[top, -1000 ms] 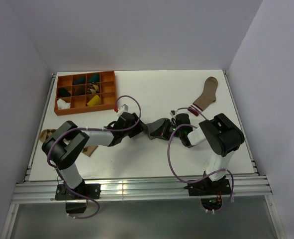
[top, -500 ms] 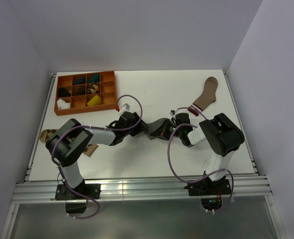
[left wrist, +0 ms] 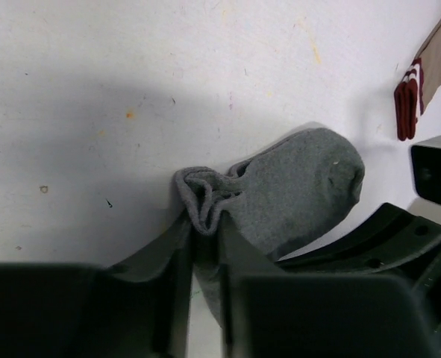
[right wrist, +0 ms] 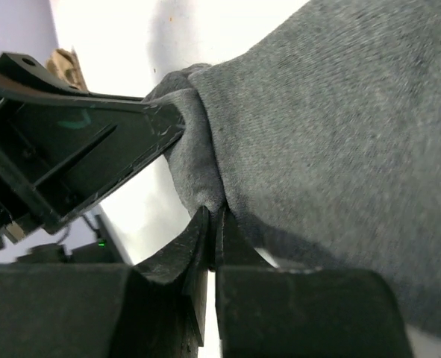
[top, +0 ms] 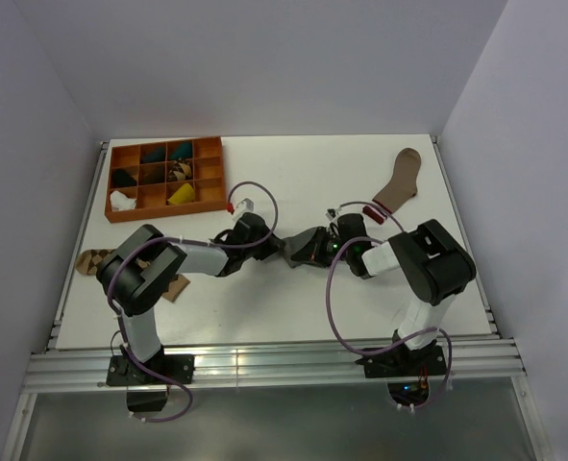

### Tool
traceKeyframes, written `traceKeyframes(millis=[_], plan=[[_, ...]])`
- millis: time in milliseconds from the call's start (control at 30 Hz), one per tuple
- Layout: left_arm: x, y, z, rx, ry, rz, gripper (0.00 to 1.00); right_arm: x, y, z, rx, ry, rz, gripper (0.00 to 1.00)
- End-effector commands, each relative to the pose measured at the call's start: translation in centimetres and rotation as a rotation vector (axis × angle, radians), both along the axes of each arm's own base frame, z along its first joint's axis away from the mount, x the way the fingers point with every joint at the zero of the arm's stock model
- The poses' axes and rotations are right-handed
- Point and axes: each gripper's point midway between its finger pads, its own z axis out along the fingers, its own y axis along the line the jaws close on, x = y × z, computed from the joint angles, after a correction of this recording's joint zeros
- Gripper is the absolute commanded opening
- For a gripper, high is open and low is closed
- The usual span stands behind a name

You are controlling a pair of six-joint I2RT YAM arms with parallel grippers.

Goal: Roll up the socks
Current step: Roll the sock at the center of the board.

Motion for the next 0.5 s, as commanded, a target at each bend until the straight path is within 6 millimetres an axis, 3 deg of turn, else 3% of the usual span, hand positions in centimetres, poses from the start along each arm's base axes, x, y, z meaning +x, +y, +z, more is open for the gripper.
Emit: traceKeyframes(millis=[0, 133, 333, 467], plan=[[-1.3, 1.9, -3.5, 0.129, 0.104, 0.013, 0.14, 0.7, -1.3, 0.6, -0.114, -0.088, 0.001, 0.09], [-1.1, 2.3, -3.2, 0.172, 0.110, 0.018, 0.00, 1.0, -2.0, 2.2, -0.196, -0.205, 0.011, 0.23], [-1.3, 3.0, -2.6, 0.226, 0.138, 0.019, 0.00, 1.8, -3.5, 5.4, -0.409, -0.472, 0.014, 0.37], [-1.8, 3.2, -2.4, 0.247, 0.161, 0.007, 0.00, 1.4, -2.8, 7.3, -0.541, -0.643, 0.049, 0.42]])
